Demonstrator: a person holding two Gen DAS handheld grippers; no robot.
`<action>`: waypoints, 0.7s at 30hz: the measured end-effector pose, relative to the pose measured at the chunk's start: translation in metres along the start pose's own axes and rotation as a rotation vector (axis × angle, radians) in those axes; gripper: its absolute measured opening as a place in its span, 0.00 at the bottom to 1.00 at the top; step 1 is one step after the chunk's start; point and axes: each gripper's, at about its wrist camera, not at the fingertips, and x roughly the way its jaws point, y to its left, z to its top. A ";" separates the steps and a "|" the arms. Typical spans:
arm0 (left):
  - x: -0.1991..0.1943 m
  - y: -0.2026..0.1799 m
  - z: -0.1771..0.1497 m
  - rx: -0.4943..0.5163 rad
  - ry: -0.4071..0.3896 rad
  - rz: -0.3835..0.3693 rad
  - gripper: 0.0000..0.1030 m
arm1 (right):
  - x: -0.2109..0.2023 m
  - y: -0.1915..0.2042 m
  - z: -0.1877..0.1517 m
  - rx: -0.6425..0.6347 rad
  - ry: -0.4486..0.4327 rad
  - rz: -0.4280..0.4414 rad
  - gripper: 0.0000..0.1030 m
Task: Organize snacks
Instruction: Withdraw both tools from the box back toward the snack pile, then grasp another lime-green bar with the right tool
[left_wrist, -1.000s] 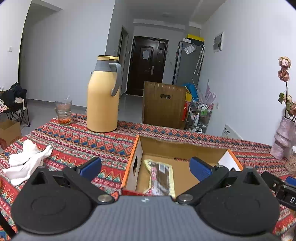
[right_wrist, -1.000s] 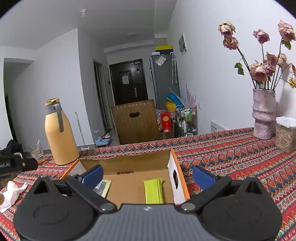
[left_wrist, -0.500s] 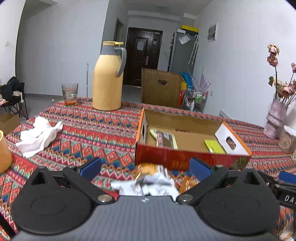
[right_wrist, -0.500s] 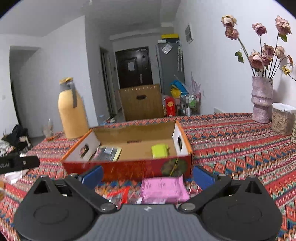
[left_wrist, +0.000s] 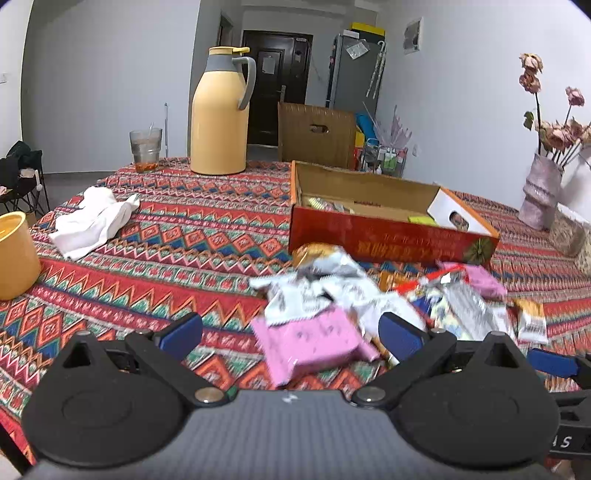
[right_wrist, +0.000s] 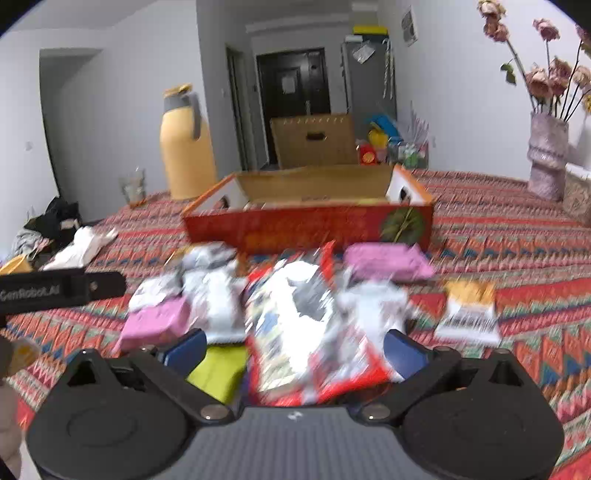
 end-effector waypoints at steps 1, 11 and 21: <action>-0.002 0.003 -0.003 0.000 0.001 -0.001 1.00 | -0.001 0.004 -0.004 -0.003 0.010 0.005 0.90; -0.019 0.035 -0.024 0.025 -0.001 -0.007 1.00 | -0.001 0.039 -0.020 -0.021 0.066 0.031 0.59; -0.016 0.052 -0.033 -0.008 0.008 -0.047 1.00 | 0.012 0.062 -0.028 -0.050 0.123 0.023 0.38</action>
